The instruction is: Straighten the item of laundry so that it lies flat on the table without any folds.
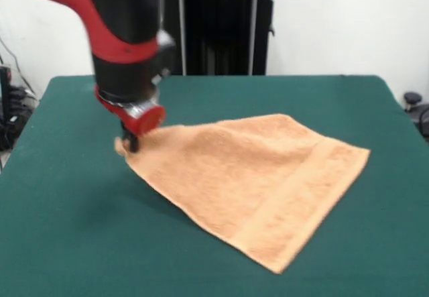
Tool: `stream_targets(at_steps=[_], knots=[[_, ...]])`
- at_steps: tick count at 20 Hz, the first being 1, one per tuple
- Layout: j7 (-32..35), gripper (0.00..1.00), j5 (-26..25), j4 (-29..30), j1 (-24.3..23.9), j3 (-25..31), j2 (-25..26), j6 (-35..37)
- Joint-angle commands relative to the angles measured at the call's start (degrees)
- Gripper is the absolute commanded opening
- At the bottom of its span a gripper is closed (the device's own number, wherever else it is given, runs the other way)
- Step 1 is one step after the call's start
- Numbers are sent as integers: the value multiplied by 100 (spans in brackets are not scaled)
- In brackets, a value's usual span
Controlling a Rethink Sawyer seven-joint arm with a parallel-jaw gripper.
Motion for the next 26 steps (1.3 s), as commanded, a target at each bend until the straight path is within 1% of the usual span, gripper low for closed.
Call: stream_targets(at_steps=[1,4,5,7,10,13,15,16,19,26], knots=[[-655,0,-330,325,65,362,-749,1269],[-590,0,-371,580,27,463,-972,1277],[-628,0,-409,566,-22,527,-940,1191],[-726,0,-526,387,-123,659,-710,900],[-601,0,-657,116,-126,672,-397,532],[-382,0,-642,134,-151,691,-319,237],[-468,0,-714,136,-199,773,-321,113],[-405,100,-758,150,-194,786,-339,77],[-347,100,-696,137,-196,806,-373,157],[-466,100,-366,276,-309,1135,-711,634]])
